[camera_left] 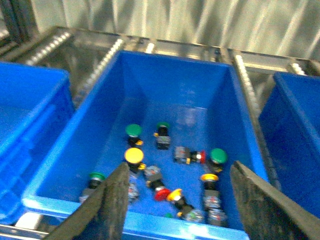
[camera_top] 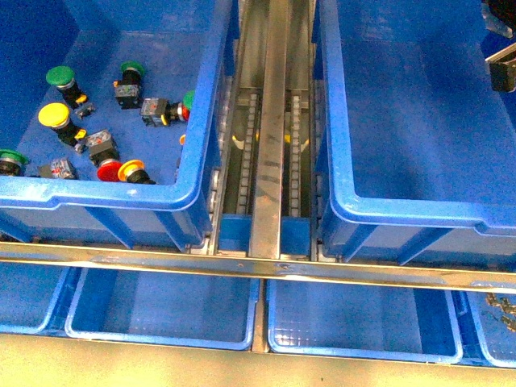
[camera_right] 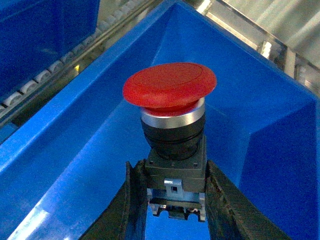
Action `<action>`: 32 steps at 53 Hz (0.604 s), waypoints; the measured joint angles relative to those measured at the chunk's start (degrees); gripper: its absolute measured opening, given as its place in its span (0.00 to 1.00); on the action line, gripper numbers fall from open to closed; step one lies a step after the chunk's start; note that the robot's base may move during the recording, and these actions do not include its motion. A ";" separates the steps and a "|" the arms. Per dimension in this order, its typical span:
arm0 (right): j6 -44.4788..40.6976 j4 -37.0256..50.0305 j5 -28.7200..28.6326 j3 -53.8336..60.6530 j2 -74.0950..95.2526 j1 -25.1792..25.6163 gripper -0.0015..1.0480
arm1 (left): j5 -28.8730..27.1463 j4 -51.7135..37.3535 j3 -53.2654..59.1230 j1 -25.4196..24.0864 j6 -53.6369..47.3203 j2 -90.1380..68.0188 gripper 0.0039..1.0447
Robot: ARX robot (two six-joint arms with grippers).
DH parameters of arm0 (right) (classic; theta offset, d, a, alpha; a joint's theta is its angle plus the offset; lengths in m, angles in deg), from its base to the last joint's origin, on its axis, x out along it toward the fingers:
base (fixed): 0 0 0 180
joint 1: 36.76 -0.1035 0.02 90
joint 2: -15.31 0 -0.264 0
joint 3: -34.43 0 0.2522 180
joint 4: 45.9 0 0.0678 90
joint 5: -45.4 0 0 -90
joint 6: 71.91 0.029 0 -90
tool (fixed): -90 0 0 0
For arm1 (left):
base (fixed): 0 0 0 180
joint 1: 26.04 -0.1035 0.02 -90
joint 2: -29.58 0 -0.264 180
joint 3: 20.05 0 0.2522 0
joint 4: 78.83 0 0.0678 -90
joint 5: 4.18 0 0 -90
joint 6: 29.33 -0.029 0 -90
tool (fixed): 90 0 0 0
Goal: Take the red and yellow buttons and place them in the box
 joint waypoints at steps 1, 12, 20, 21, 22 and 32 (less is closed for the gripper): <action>0.09 0.00 0.09 0.00 -0.09 0.00 0.23 | 0.22 0.28 0.28 -0.35 -0.52 0.63 0.53; 1.25 -0.11 0.44 0.24 -0.96 -0.46 0.23 | 6.21 4.39 3.72 -5.90 -4.94 8.85 0.17; 2.60 -0.50 1.14 1.95 -1.86 -0.61 0.23 | 11.82 6.38 5.03 -10.88 -5.57 12.44 0.02; 2.78 -0.50 1.11 2.12 -1.92 -0.61 0.23 | 14.16 6.71 5.14 -12.37 -5.60 12.87 0.02; 2.80 -0.50 1.11 2.32 -2.03 -0.61 0.23 | 15.34 6.86 5.25 -13.88 -5.64 13.22 0.02; 3.87 -0.50 0.11 3.61 -2.99 -0.26 0.23 | 17.92 15.30 6.21 -17.79 -5.75 21.53 0.02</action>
